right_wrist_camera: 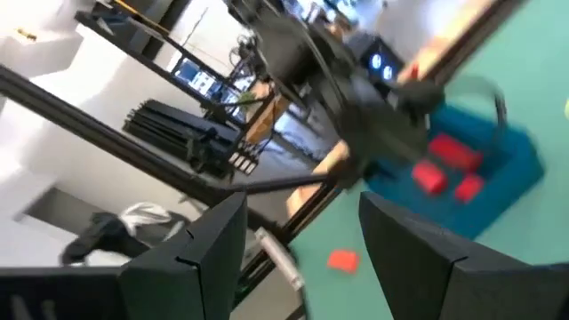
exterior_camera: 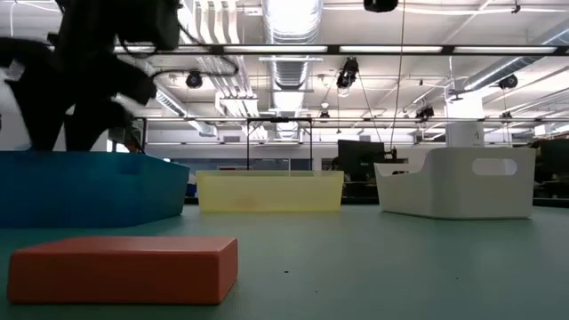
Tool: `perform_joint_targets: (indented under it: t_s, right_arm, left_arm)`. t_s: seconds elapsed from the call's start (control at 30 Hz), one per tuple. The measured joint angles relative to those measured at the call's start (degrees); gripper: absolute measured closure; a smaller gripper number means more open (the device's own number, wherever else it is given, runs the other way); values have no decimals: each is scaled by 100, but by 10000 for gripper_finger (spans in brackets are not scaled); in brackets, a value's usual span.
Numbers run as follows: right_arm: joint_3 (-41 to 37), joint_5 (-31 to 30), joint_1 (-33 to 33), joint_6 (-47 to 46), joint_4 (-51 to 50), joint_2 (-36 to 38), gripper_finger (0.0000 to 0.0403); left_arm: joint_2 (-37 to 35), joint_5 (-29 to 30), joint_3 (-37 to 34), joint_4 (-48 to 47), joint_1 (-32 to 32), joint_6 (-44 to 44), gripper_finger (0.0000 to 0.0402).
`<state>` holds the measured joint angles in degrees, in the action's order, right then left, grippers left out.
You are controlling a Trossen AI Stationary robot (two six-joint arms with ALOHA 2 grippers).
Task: Sort & place blocks by color
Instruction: Put the orange block into the yellow bin
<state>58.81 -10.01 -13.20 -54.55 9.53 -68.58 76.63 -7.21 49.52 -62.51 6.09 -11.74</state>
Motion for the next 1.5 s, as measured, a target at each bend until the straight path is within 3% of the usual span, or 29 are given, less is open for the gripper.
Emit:
perform_joint_targets:
  t_s: [0.3, 0.6, 0.73, 0.87, 1.17, 1.5]
  right_arm:
    - [20, 353, -441, -2032, -1143, 0, 196]
    - [1005, 1200, -788, -3623, -4726, -387, 206]
    - [1237, 1918, -972, -3898, -5705, -661, 207]
    - [1224, 2402, -1210, -2887, -5888, -891, 207]
    - [1204, 2400, -1950, 512, -6046, -1660, 207]
    - [1207, 2281, -2167, 1758, -6294, -2890, 207]
  left_arm:
    - [-1164, 104, 491, 543, 0, -776, 178]
    - [-2082, 681, 488, 1696, 0, -1504, 178]
    - [-2257, 805, 517, 1768, 0, -1507, 178]
    - [-2346, 816, 520, 1783, 0, -1507, 178]
    - [-2350, 753, 511, 1802, 0, -1508, 178]
    - [-2362, 700, 509, 1812, 0, -1494, 178]
